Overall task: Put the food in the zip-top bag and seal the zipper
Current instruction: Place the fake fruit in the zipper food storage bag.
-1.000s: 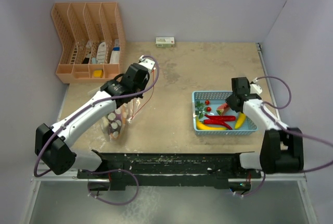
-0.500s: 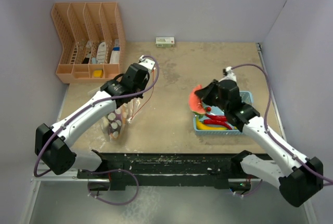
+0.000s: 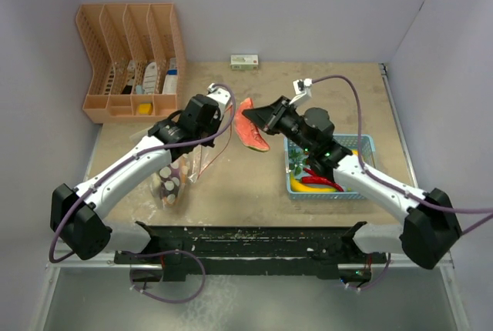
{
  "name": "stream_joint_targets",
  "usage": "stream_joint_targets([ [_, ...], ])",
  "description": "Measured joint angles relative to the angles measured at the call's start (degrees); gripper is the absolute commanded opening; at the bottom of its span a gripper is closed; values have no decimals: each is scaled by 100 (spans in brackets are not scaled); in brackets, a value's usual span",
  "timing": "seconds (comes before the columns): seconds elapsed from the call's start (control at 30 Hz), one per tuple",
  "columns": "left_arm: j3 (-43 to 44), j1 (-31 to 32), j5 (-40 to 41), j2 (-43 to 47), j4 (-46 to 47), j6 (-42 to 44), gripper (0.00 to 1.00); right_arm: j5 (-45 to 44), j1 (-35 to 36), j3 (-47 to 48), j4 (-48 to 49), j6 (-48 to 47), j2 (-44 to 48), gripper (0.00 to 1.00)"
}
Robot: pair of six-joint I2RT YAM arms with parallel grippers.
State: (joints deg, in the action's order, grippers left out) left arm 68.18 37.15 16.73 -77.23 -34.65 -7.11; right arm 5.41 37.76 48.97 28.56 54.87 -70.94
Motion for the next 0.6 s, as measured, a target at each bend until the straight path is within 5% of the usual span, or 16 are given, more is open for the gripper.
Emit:
stream_joint_targets([
  [0.17,0,0,-28,0,46,-37,0,20,391,52,774,514,-664,0],
  [0.6,0,-57,-59,129,31,-127,0,-855,951,138,549,1045,-986,0],
])
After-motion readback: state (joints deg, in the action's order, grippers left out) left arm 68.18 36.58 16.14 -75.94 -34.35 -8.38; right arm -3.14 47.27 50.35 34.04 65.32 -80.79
